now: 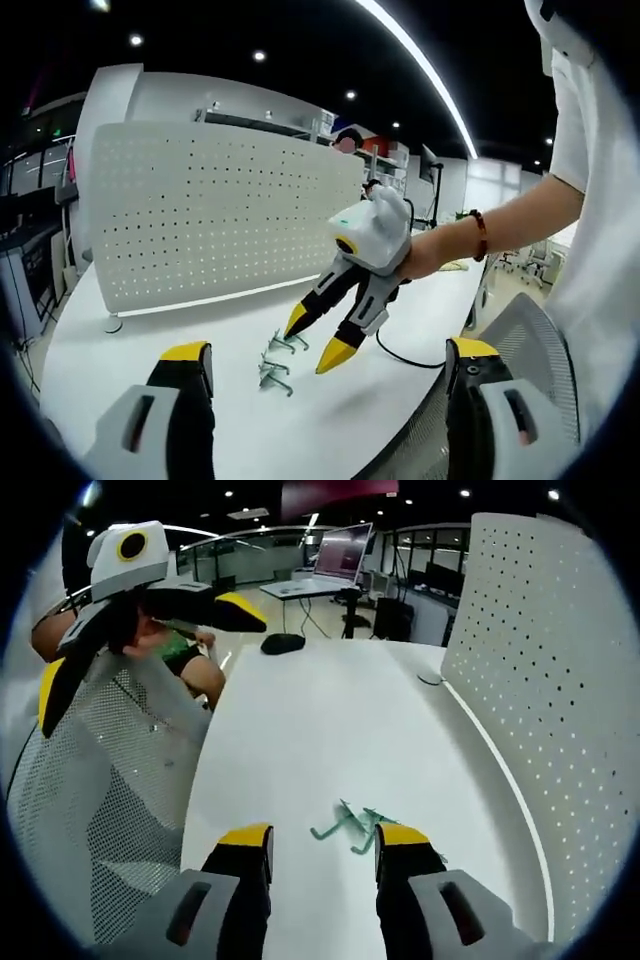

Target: Insert the hook assembly into the mounting plate slot until the hook locks in place.

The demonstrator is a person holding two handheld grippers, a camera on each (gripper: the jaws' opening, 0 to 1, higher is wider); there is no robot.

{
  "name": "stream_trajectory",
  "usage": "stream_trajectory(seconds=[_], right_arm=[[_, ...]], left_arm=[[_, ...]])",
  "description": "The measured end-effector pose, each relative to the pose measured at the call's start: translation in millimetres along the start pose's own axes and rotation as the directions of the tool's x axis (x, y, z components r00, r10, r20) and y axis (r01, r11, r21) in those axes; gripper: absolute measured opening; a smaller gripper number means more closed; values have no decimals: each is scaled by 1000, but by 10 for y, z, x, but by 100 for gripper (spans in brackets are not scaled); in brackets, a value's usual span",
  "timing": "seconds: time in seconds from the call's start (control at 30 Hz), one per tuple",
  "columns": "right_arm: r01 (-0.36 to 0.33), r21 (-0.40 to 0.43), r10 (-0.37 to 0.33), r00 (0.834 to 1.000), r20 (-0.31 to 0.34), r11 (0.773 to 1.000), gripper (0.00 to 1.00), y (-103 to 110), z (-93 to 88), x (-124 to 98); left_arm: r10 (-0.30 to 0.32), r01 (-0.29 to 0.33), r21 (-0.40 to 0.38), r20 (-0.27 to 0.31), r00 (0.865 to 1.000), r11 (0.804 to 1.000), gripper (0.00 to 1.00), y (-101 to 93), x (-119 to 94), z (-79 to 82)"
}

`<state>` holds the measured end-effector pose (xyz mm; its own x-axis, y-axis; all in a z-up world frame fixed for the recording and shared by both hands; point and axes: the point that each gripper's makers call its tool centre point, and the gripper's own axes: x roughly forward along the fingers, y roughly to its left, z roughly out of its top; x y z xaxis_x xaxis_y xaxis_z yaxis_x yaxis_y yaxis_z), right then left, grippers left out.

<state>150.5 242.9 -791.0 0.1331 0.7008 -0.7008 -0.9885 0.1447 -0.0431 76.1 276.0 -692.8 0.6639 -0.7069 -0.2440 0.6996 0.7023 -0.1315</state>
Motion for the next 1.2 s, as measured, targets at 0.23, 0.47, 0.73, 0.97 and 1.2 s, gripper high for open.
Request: stream_trajectory(seconds=[0.23,0.47,0.73,0.97,1.2], right_arm=[[-11,-9,10,1000,-24,1000,39,-10,-38,89],[-18,-2,17,998,-55,1000,35,-67,-80,161],[-11,-2,11,997,-76,1000,31,-119,-124,187],[-10,-28,7,993,-118,1000,28,-176,-183,246],[-13,-57,5,992,-125,998,24,-215,-166,306]], left_arm=[[1,-1,-6,0,1000,1000,98,18,1,-7],[6,-5,6,-26,1000,1000,97,15,3,-45],[9,-9,5,-21,1000,1000,97,31,4,-41],[16,-16,6,-18,1000,1000,98,75,10,-21],[17,-16,14,-31,999,1000,98,93,2,-30]])
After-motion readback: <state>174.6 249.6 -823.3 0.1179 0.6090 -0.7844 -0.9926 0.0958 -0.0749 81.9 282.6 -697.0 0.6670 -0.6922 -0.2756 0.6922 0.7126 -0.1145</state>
